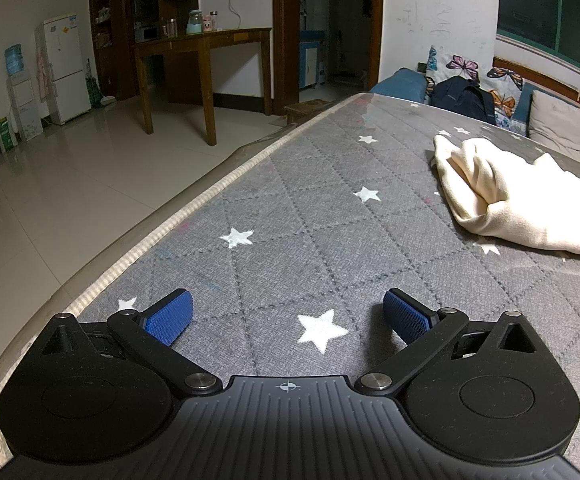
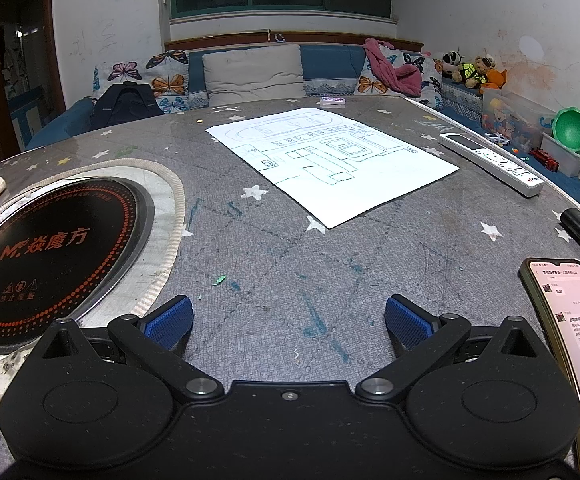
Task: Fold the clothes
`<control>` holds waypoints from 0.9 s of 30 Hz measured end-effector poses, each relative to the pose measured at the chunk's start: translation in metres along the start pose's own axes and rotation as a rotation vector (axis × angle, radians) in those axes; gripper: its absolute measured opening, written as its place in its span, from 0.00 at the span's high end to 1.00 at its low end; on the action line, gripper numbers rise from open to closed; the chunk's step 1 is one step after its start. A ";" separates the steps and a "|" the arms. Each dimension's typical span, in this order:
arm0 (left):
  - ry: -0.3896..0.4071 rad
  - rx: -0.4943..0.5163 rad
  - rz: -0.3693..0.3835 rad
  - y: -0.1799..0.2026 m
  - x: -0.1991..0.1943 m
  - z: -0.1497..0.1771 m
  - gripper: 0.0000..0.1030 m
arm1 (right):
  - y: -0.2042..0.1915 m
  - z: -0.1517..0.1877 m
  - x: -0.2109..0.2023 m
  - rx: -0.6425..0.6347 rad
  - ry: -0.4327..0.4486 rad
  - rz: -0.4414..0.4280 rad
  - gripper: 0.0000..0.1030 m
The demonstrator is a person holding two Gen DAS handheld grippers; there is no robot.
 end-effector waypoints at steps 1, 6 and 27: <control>0.000 0.000 0.000 0.000 0.000 0.000 0.00 | 0.000 0.000 0.000 0.000 0.000 0.000 0.00; 0.000 0.000 0.000 0.000 0.000 0.000 0.00 | 0.000 0.000 0.000 0.000 0.000 0.000 0.00; 0.000 -0.001 0.000 0.000 0.000 0.000 0.00 | 0.000 0.000 0.000 0.000 0.000 0.000 0.00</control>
Point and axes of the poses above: each gripper's, at about its wrist camera, not at the fingertips, and x roughly the way its jaws point, y to its right, z to its underside, the point moved 7 cm from there along x, roughly the way its jaws point, and after that the axes turned 3 degrees about -z, right-handed, at the moved point
